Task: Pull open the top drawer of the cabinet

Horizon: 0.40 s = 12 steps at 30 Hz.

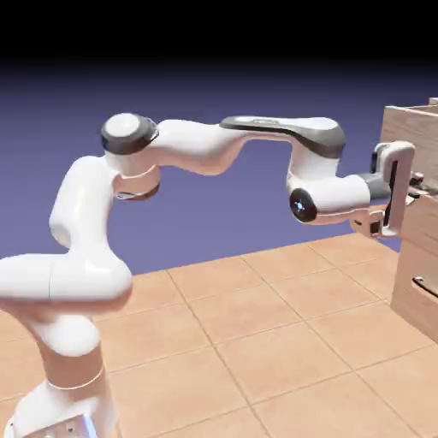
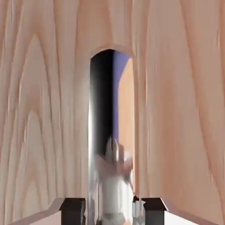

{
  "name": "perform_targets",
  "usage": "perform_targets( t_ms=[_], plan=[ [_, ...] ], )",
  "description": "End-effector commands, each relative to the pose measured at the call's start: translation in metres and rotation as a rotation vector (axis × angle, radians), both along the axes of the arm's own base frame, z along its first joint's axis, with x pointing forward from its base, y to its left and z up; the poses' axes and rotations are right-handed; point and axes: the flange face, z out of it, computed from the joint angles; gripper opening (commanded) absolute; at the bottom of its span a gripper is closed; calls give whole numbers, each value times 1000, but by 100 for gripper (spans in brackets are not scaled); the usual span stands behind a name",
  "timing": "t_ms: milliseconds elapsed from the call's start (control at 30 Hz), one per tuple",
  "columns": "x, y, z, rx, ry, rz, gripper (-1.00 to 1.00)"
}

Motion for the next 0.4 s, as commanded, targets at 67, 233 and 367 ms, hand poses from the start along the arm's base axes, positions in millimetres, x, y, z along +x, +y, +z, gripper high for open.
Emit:
perform_targets(
  t_ms=[67,233,367],
  plan=[
    [-30,0,0,0,2,0,-100],
    [-83,0,0,0,2,0,-100],
    [-97,0,0,-2,3,0,100]
  ],
)
